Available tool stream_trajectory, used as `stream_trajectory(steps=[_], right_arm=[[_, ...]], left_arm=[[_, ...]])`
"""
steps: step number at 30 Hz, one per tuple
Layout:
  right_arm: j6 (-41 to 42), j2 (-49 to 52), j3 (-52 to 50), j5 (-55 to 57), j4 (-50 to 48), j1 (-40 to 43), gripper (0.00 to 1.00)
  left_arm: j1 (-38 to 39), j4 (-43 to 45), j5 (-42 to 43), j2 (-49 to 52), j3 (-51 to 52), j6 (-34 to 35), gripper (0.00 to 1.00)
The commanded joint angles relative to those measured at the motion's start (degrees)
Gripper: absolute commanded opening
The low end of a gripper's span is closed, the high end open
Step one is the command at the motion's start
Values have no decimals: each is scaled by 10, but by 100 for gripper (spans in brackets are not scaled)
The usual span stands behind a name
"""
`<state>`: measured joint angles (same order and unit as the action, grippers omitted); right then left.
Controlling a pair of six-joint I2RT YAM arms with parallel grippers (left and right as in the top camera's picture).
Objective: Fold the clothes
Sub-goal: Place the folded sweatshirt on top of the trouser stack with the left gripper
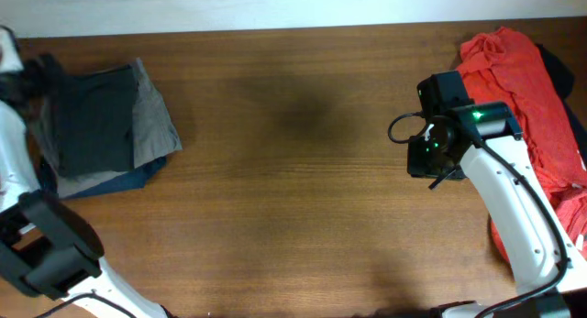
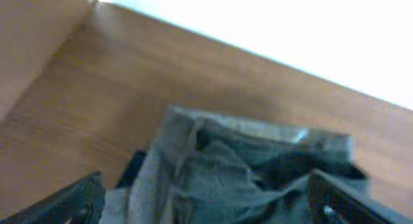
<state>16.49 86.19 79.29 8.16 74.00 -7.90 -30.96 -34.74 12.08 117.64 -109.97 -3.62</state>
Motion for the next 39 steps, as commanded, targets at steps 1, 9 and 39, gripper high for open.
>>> stream_trajectory(steps=[1, 9, 39], right_arm=[[2, -11, 5, 15, 2, 4, 41], [2, -11, 4, 15, 2, 4, 41], [4, -11, 4, 0, 10, 4, 41]], left_arm=[[-3, -55, 32, -3, -44, 28, 99], [1, -205, 31, -2, -33, 28, 19], [51, 100, 26, 114, -28, 28, 10]])
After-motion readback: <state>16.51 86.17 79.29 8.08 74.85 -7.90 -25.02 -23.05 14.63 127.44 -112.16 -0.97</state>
